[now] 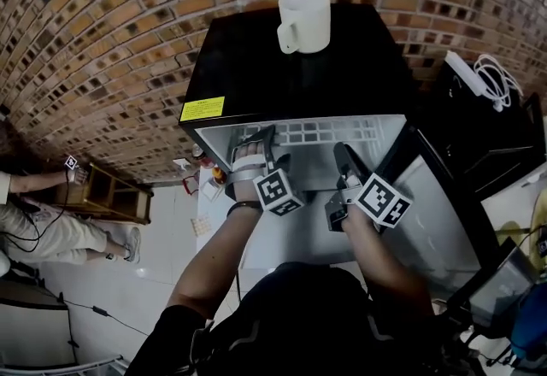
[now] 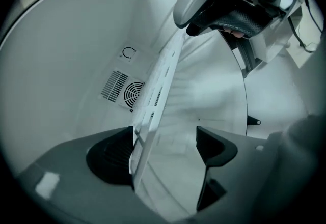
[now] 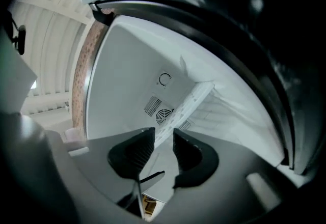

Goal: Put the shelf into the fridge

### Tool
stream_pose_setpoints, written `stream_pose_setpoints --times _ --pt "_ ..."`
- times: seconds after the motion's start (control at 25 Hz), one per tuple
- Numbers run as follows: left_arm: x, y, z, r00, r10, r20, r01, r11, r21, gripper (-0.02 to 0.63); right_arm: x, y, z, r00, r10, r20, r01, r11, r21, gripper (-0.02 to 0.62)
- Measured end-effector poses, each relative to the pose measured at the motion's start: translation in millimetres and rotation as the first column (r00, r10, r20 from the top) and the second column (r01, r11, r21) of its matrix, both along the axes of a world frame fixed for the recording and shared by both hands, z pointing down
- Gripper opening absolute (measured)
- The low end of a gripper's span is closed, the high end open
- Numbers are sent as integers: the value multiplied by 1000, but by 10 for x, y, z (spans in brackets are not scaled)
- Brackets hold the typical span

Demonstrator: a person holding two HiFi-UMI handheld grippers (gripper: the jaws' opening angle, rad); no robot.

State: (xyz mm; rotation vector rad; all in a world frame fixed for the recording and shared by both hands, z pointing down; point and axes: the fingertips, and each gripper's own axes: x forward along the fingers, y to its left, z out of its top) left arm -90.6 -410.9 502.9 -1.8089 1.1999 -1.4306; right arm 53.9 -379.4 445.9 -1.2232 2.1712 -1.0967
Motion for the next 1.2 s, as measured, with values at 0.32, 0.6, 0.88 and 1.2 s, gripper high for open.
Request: stream_pose_setpoints --times 0.32,0.6,0.88,1.2 --pt "172 458 -457 981 63 -181 -41 991 124 230 153 255 -342 993 -43 -108 60 986 155 104" --pt "205 852 -529 901 66 -428 -39 997 72 200 65 513 -369 975 -68 -211 111 973 202 103" --pt "-185 1432 -700 751 163 -640 -119 987 112 8 -189 888 -448 964 -33 -265 99 965 242 98" --pt "-747 2524 -625 478 190 -858 -343 939 16 8 -877 1574 -524 956 -8 -294 88 962 259 66"
